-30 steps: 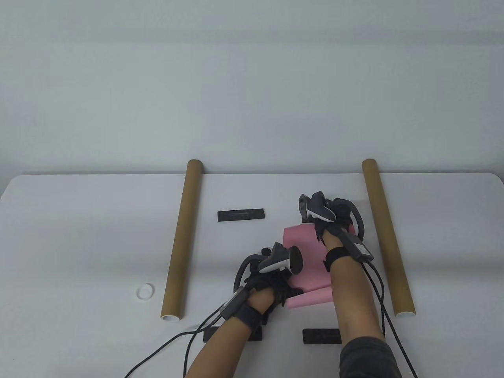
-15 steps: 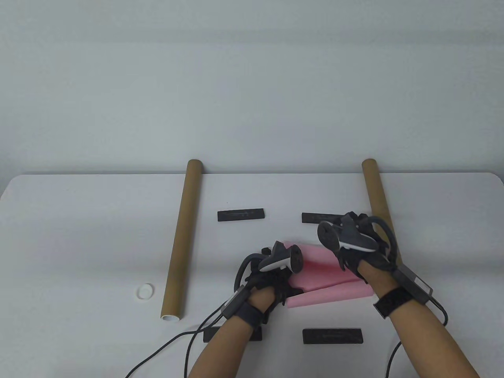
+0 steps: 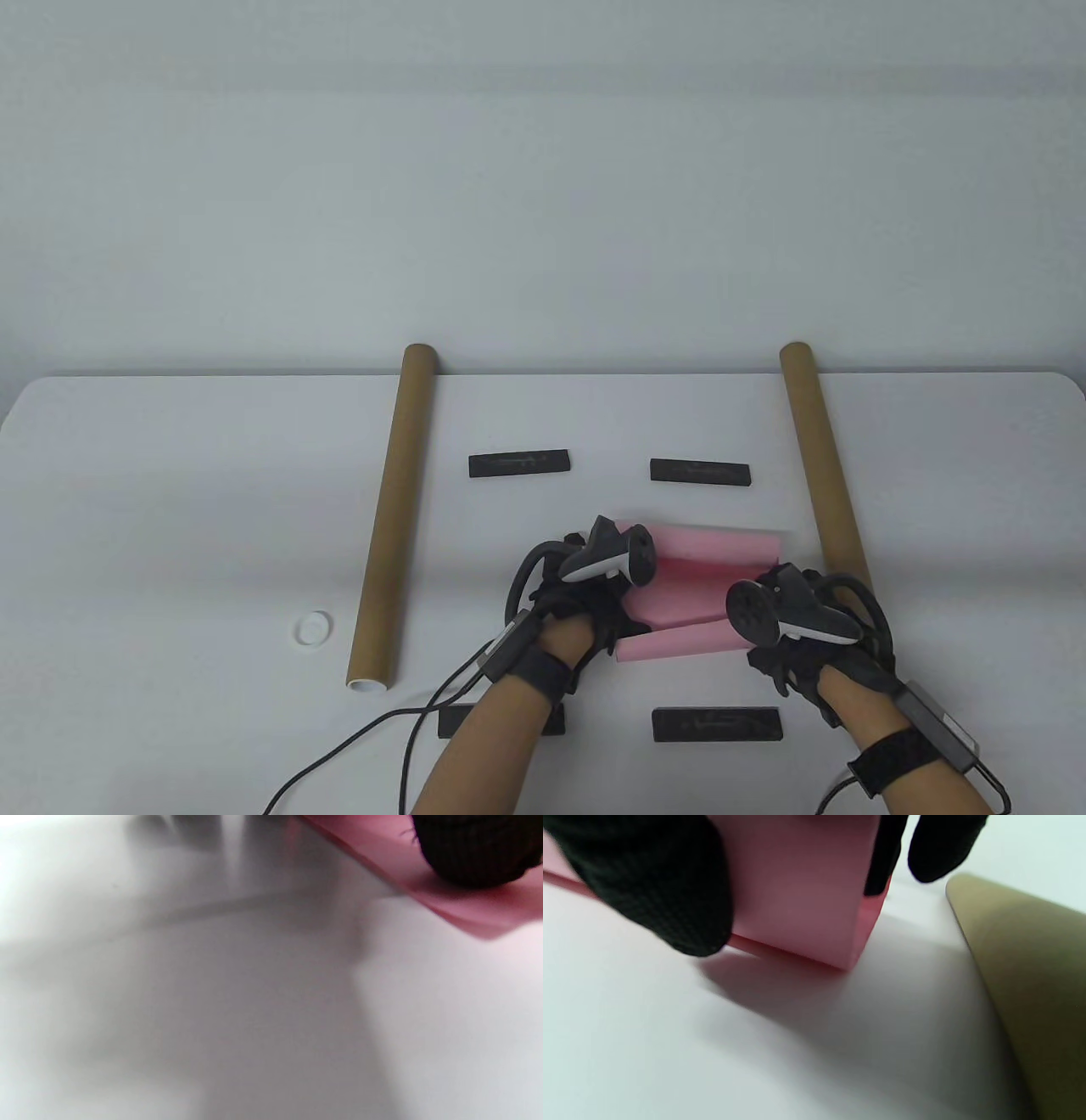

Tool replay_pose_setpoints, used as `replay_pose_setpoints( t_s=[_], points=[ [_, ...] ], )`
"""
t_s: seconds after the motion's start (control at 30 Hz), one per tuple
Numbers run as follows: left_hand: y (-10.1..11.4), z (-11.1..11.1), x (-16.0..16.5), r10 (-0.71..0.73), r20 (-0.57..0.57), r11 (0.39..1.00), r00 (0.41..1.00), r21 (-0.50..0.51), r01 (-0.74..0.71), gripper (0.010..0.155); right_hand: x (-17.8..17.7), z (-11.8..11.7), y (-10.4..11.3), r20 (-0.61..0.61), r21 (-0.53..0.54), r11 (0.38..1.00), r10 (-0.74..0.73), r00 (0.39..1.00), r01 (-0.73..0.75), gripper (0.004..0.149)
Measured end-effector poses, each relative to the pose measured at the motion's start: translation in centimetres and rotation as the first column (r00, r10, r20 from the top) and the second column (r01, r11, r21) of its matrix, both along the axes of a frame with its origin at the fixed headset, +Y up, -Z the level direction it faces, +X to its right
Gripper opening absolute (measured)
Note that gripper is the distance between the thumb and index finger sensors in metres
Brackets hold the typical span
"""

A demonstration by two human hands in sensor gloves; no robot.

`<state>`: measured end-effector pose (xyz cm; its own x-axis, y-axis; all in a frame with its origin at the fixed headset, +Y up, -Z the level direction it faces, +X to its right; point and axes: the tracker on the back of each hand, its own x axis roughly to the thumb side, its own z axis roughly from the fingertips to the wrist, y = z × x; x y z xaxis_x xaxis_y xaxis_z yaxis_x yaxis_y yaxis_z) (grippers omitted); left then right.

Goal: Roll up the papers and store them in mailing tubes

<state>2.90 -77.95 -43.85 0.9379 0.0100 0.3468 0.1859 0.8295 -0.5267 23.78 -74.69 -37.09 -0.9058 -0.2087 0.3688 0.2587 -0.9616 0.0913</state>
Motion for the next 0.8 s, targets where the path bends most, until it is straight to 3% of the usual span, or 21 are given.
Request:
replay_pose_setpoints(
  t_s=[0.07,0.17,0.3,0.37,0.43,0.53,0.6,0.7,0.8],
  points=[
    [0.7,-0.1,-0.5,0.034,-0.006,0.999,0.999,0.001,-0.034,0.091,-0.4,0.7,0.9,-0.025,0.052,0.998,-0.028,0.999,0.029,0.037],
    [2.8,-0.3,-1.9,0.157,-0.037,0.986,0.987,0.058,-0.155,0.074,-1.1,1.6,2.6,-0.014,0.079,0.997,-0.019,1.0,0.02,0.036],
    [7.1,0.6,-4.8,0.342,-0.078,0.927,0.937,0.194,-0.322,0.054,-3.0,3.2,4.6,0.029,0.122,0.992,-0.024,0.999,0.02,0.035],
    [9.2,1.8,-6.3,0.395,-0.045,0.893,0.918,0.255,-0.372,0.051,-4.0,3.9,5.5,0.04,0.13,0.991,-0.048,0.998,0.042,0.035],
    [10.5,3.7,-7.5,0.425,0.005,0.867,0.905,0.287,-0.408,0.056,-5.0,4.6,6.1,0.046,0.143,0.985,-0.104,0.993,0.097,0.034],
    [11.3,6.9,-8.8,0.407,0.094,0.87,0.909,0.262,-0.417,0.088,-5.9,5.3,6.4,0.042,0.148,0.967,-0.214,0.976,0.205,0.034],
    [11.3,9.2,-9.1,0.369,0.182,0.873,0.911,0.267,-0.407,0.1,-6.5,5.6,6.3,0.041,0.135,0.957,-0.266,0.963,0.259,0.033],
    [10.4,12.5,-9.4,0.213,0.263,0.868,0.941,0.392,-0.306,0.108,-7.6,6.4,6.0,-0.001,0.12,0.958,-0.261,0.965,0.259,0.033],
    [8.9,14.6,-9.4,0.053,0.301,0.791,0.952,0.569,-0.224,0.111,-8.4,7.1,5.8,-0.038,0.092,0.953,-0.287,0.957,0.289,0.034]
  ],
)
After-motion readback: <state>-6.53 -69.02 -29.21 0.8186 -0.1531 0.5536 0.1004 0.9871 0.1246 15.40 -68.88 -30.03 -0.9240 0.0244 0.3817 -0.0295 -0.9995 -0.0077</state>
